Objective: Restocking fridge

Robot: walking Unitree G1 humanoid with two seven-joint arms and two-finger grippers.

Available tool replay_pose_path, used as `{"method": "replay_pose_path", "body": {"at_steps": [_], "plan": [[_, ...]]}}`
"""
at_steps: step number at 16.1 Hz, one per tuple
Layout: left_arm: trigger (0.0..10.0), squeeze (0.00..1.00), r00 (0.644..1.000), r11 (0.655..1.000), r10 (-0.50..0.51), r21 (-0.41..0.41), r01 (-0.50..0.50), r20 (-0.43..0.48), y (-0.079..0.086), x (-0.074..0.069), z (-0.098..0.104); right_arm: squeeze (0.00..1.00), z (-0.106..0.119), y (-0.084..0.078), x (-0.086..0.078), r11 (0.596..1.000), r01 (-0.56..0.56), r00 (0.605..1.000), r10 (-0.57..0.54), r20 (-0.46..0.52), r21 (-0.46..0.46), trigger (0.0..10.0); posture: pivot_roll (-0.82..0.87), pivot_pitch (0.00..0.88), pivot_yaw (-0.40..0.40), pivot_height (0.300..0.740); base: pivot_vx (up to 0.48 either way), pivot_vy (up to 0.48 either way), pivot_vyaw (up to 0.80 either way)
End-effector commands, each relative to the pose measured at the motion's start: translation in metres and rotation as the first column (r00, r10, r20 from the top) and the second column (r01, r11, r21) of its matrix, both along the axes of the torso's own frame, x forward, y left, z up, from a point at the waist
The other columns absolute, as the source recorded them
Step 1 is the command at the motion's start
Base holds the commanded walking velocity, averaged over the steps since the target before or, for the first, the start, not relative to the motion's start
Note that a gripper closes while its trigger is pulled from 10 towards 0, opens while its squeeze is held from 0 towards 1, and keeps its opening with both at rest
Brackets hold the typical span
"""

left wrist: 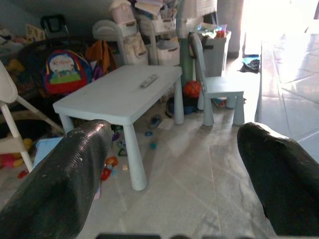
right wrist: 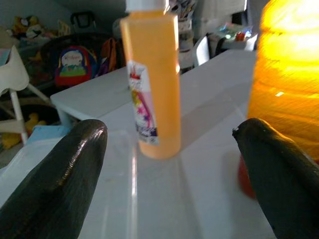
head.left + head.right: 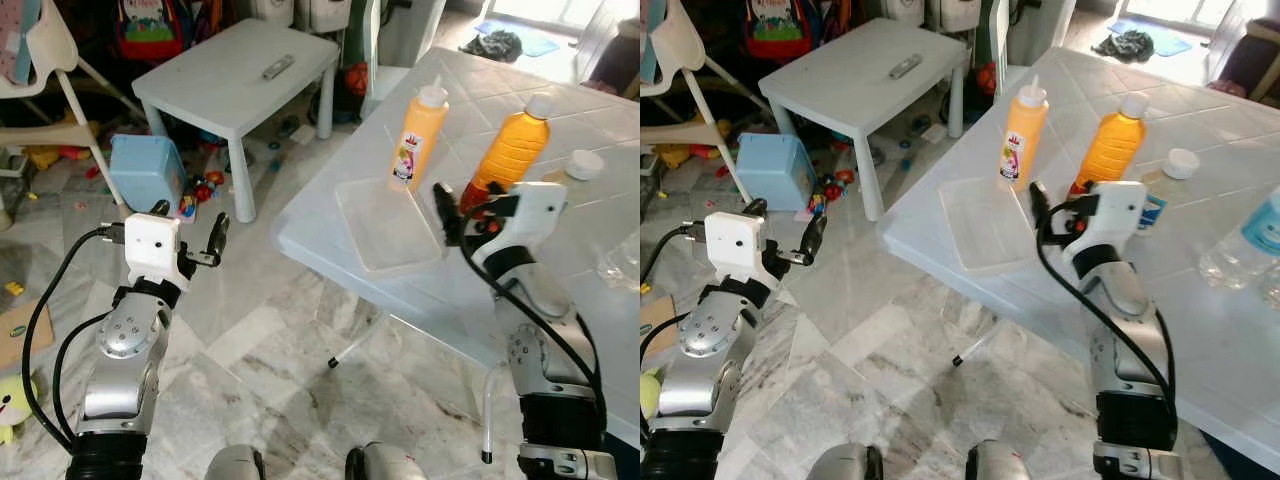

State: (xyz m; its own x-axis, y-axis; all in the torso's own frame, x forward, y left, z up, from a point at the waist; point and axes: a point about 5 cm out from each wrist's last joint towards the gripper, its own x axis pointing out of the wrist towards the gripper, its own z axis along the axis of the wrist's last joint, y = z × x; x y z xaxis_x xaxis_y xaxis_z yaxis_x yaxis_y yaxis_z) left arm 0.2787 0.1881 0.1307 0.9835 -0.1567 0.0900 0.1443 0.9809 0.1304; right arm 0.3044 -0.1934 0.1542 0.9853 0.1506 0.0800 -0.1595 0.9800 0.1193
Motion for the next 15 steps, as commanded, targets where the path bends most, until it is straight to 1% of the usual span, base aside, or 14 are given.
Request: {"method": "replay_pose_path", "body": {"at_steps": [1,2,4,8,11,12,15], "plan": [[10.0,0.00,1.000,1.000,-0.019,0.018,0.019,0.001,0.000,-0.002,0.003,0.00,-0.004,0.000,0.000,1.000,-0.007,1.000,0.007,-0.020,0.010,10.0,0.00,0.123,0.007,0.740,0.000,0.000,0.00],[10.0,0.00,1.000,0.999,-0.028,0.025,0.028,0.001,-0.001,-0.002,0.003,0.00,-0.012,0.001,-0.002,1.000,-0.014,0.998,0.015,-0.057,0.028,10.0,0.01,0.130,0.009,0.740,0.000,0.000,0.00],[10.0,0.00,1.000,0.999,-0.030,0.027,0.030,0.000,-0.001,-0.004,0.004,0.00,-0.017,0.002,-0.005,0.999,-0.025,0.997,0.027,-0.074,0.035,10.0,0.01,0.137,0.011,0.740,0.000,0.000,0.00],[10.0,0.00,0.999,0.999,-0.039,0.036,0.039,-0.006,-0.002,-0.005,0.004,0.00,-0.028,0.007,-0.008,0.995,-0.055,0.991,0.065,-0.120,0.084,10.0,0.02,0.144,0.013,0.740,0.000,0.000,0.00],[10.0,0.00,0.999,0.998,-0.046,0.039,0.046,-0.006,-0.003,-0.005,0.006,0.00,-0.034,0.013,-0.011,0.986,-0.112,0.982,0.129,-0.138,0.125,10.0,0.02,0.147,0.014,0.740,0.000,0.000,0.00],[10.0,0.00,0.999,0.998,-0.046,0.040,0.046,-0.006,-0.003,-0.005,0.006,0.00,-0.036,0.016,-0.013,0.980,-0.146,0.975,0.165,-0.146,0.133,10.0,0.02,0.148,0.016,0.740,0.000,0.000,0.00],[10.0,0.00,0.999,0.998,-0.049,0.043,0.049,-0.008,-0.004,-0.005,0.006,0.00,-0.039,0.019,-0.012,0.974,-0.185,0.967,0.205,-0.153,0.134,10.0,0.02,0.151,0.013,0.740,0.000,0.000,0.00]]}}
